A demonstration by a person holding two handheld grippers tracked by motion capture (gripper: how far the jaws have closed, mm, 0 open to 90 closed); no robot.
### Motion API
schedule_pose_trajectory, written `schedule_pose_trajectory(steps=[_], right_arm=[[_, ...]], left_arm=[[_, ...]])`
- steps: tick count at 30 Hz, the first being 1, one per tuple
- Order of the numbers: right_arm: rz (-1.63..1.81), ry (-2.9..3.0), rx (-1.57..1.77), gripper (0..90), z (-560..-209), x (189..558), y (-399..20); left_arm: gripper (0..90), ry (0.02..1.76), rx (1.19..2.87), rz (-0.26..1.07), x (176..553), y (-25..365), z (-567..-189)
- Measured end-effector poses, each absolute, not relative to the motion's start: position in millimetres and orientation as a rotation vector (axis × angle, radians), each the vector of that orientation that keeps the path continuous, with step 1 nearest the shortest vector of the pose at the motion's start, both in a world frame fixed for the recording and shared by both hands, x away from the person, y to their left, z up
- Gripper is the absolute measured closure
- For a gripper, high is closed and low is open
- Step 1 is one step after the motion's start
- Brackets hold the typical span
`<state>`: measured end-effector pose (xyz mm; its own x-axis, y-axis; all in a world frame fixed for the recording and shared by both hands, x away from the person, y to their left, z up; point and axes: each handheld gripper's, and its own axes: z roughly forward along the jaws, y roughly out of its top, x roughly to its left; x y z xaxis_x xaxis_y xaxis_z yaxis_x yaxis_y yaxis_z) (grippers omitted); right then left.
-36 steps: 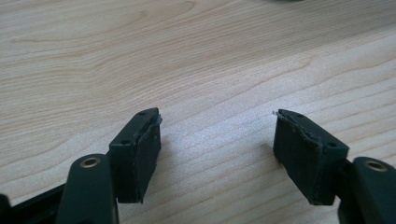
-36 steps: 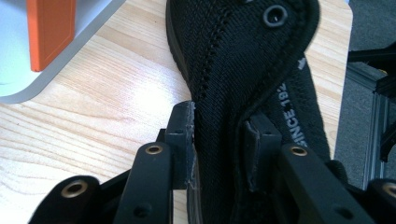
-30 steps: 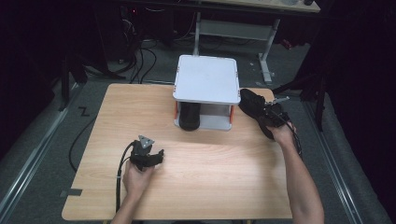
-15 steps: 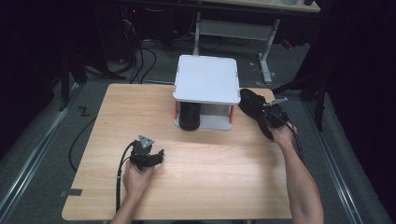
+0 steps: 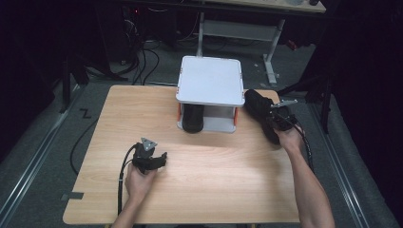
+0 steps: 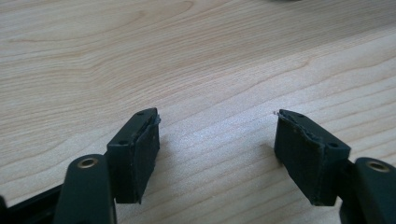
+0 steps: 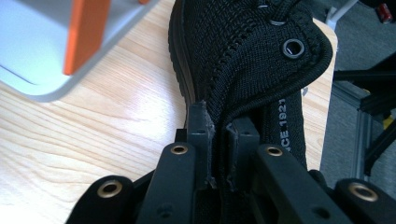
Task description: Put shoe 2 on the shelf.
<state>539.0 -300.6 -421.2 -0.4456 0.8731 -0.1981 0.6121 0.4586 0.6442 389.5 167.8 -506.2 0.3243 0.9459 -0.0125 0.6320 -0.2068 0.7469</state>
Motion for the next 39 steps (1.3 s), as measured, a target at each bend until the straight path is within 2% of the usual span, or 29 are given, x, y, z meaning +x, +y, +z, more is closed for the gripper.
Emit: schedule_pose_trajectory(steps=[12,23,27,39], right_arm=[[0.716,2.179,1.195,82.5,-406.7,508.3,-298.0],[0.709,2.184,1.158,82.4,-403.7,475.2,-301.5],[0.708,2.184,1.139,82.4,-402.0,462.0,-301.5],[0.738,2.199,1.088,82.4,-398.7,426.1,-296.1]], left_arm=[[24.3,1.379,1.947,0.594,390.5,167.6,-506.4],[24.1,1.376,1.948,0.592,390.6,167.5,-506.4],[20.9,1.362,1.962,0.584,391.2,166.9,-506.6],[22.1,1.388,1.962,0.552,392.0,167.9,-503.3]])
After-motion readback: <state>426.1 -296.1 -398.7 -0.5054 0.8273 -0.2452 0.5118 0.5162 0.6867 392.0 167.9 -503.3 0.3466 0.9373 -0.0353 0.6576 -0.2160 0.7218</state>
